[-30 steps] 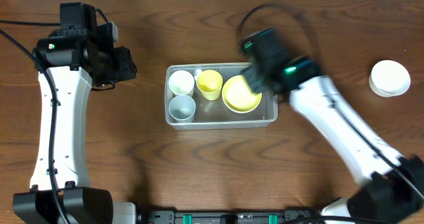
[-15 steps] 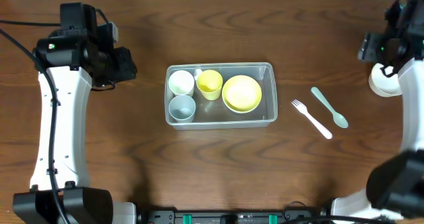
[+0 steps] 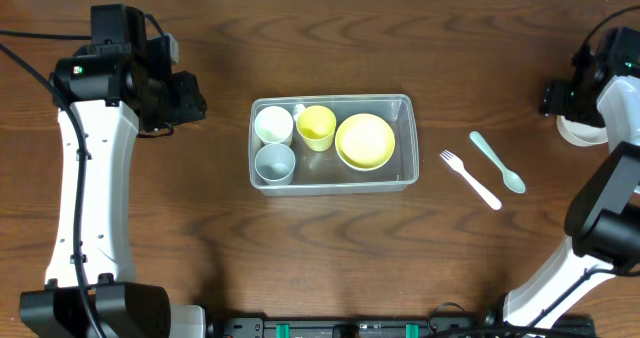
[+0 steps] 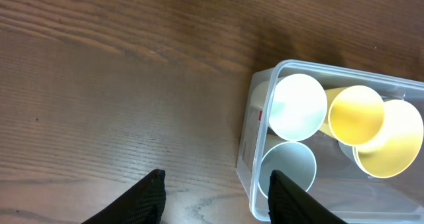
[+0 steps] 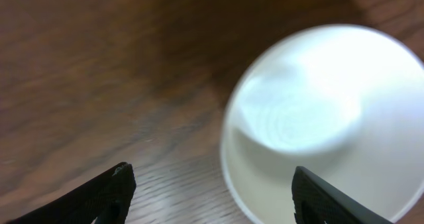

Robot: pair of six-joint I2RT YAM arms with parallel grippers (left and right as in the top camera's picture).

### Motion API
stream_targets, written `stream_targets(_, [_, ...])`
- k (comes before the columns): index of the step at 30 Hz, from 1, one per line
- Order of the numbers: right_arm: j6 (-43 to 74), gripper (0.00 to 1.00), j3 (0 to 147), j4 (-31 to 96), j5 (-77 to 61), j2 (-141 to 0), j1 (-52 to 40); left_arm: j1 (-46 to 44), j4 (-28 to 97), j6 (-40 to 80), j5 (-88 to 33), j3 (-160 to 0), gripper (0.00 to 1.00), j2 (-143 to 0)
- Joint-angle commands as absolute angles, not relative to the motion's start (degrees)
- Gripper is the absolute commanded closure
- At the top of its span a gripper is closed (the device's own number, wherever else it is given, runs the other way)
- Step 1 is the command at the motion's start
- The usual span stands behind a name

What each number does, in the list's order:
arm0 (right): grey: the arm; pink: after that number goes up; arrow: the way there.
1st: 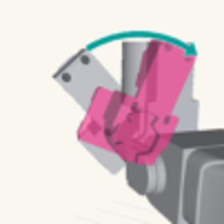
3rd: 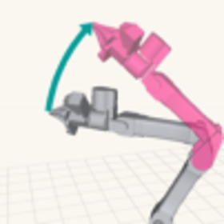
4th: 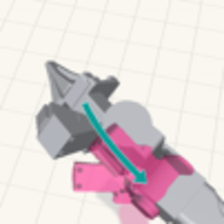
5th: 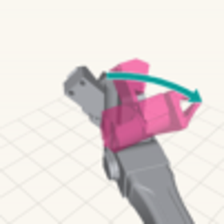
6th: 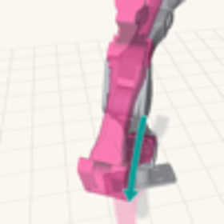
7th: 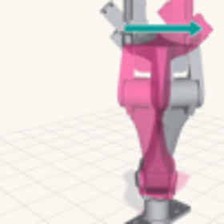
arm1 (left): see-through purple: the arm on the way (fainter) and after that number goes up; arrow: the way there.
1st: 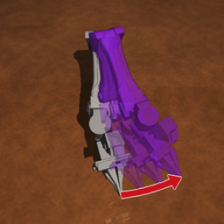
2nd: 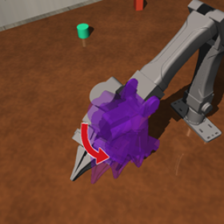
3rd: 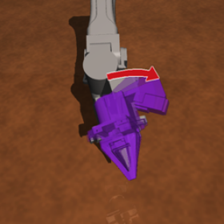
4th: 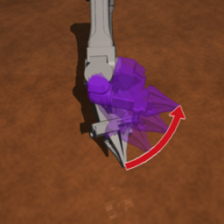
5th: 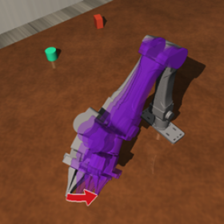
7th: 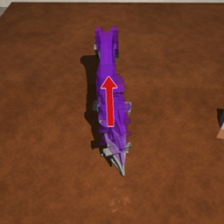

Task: Pack container
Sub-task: 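Move the right gripper to the white bowl and grasp it, then stack the white bowl onto the yellow bowl and release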

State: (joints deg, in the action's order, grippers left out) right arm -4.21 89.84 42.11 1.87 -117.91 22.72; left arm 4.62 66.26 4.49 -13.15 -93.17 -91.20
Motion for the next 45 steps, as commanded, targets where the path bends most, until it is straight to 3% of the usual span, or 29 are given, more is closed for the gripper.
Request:
stream_targets(1, [-5.0, 0.25, 89.7, 41.6, 1.7, -121.1, 24.1, 4.7, 66.7, 4.8, -12.8, -92.7, 0.49, -91.4])
stream_targets(3, [-5.0, 0.29, 89.7, 41.6, 1.7, -122.0, 24.3, 4.7, 66.6, 4.8, -12.8, -92.7, 0.49, -91.4])
stream_targets(9, [-5.0, 0.60, 89.8, 41.1, 1.7, -122.5, 24.3, 4.7, 66.7, 4.8, -12.8, -92.7, 0.49, -91.4])
stream_targets(13, [-4.8, 0.75, 89.8, 41.3, 1.6, -122.5, 24.3, 4.7, 66.7, 4.8, -12.8, -92.7, 0.49, -91.4])
stream_targets(23, [-4.8, 0.98, 91.0, 43.5, 1.0, -119.0, 21.4, 4.7, 66.7, 4.8, -12.8, -92.7, 0.49, -91.4])
stream_targets(33, [-7.9, 0.99, 91.5, 47.6, -5.1, -100.7, 8.8, 4.7, 66.9, 4.8, -12.8, -92.7, 0.49, -91.4])
stream_targets(39, [-14.7, 0.99, 91.5, 52.2, -7.3, -91.2, -7.4, 4.7, 67.3, 4.8, -12.8, -92.7, 0.48, -91.4])
stream_targets(45, [-15.7, 0.99, 91.1, 57.1, -7.0, -90.9, -22.4, 4.7, 67.4, 4.8, -12.8, -92.7, 0.44, -91.4])
